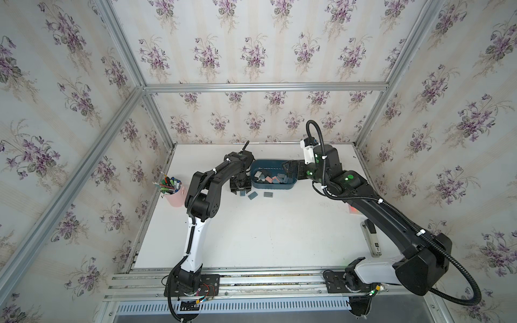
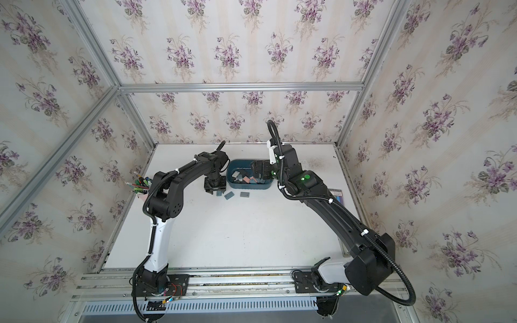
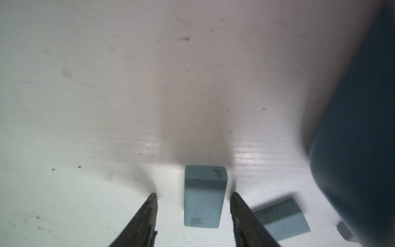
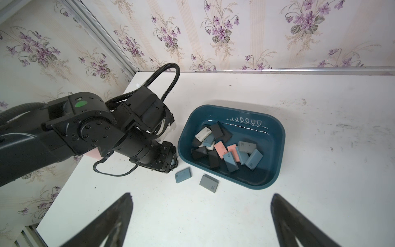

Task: Put the eraser in the storage box
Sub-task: Pick up the eraser from the center of the board.

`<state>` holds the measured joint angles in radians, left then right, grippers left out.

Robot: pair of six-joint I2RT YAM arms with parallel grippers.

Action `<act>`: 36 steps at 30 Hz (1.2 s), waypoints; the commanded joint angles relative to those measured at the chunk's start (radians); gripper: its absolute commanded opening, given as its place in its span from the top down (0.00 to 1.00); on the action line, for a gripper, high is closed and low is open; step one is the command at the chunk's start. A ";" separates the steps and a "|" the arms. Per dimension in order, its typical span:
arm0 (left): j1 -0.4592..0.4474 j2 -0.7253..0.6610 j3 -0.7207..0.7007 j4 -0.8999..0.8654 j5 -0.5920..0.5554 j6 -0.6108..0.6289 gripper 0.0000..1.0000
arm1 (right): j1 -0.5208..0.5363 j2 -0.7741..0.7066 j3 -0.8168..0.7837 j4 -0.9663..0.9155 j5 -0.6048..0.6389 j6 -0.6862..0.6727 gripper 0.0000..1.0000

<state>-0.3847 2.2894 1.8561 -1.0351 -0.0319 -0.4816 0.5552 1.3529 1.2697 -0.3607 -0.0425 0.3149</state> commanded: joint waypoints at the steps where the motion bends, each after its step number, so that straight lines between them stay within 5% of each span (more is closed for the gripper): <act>1: -0.001 0.006 0.008 -0.018 -0.006 0.000 0.55 | 0.000 -0.006 -0.007 0.033 -0.005 0.007 0.00; 18: 0.000 0.003 0.003 -0.043 -0.035 -0.005 0.82 | 0.000 -0.003 -0.031 0.042 -0.016 0.015 0.00; 36: -0.014 -0.202 0.061 -0.077 -0.114 0.012 0.84 | 0.012 -0.061 -0.203 0.106 -0.037 0.055 0.00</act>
<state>-0.3889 2.1117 1.8961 -1.1053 -0.1184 -0.4774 0.5659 1.3060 1.0740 -0.2890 -0.0792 0.3599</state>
